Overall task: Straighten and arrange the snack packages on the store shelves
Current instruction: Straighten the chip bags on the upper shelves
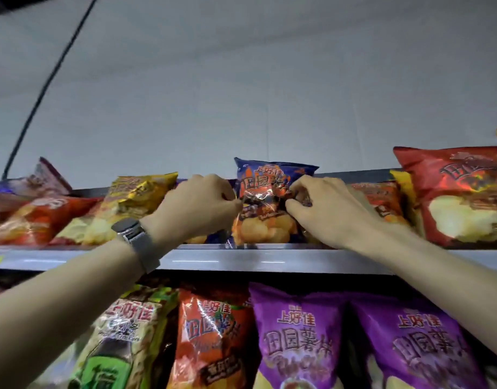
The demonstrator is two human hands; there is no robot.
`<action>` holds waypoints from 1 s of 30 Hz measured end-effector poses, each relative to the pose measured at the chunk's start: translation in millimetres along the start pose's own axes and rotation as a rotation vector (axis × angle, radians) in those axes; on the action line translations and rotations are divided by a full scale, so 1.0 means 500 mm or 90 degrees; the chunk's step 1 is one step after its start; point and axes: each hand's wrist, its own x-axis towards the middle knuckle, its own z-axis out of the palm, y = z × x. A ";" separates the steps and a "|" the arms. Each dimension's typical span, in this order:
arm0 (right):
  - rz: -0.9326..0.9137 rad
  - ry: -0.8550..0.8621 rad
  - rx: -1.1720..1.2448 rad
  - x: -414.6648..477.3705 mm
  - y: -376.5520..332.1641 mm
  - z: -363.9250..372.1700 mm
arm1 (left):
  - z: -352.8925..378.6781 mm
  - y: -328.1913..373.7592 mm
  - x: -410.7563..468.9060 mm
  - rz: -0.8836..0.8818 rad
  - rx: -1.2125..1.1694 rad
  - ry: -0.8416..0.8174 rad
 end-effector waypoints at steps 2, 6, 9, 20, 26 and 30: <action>-0.017 -0.021 0.000 0.011 -0.045 0.020 | -0.021 -0.063 -0.004 -0.025 0.012 -0.022; -0.058 0.024 -0.051 0.032 -0.129 0.060 | -0.054 -0.169 -0.008 -0.061 0.042 -0.071; -0.079 0.081 -0.174 0.058 -0.159 0.075 | -0.073 -0.222 -0.008 -0.109 0.027 -0.058; -0.101 -0.021 -0.188 0.084 -0.116 0.148 | -0.042 -0.310 -0.025 -0.152 0.038 -0.057; -0.106 -0.006 -0.170 0.077 -0.088 0.140 | -0.023 -0.340 -0.005 -0.138 0.023 -0.036; -0.091 0.056 -0.249 0.065 -0.116 0.144 | -0.009 -0.363 0.011 -0.097 -0.012 -0.017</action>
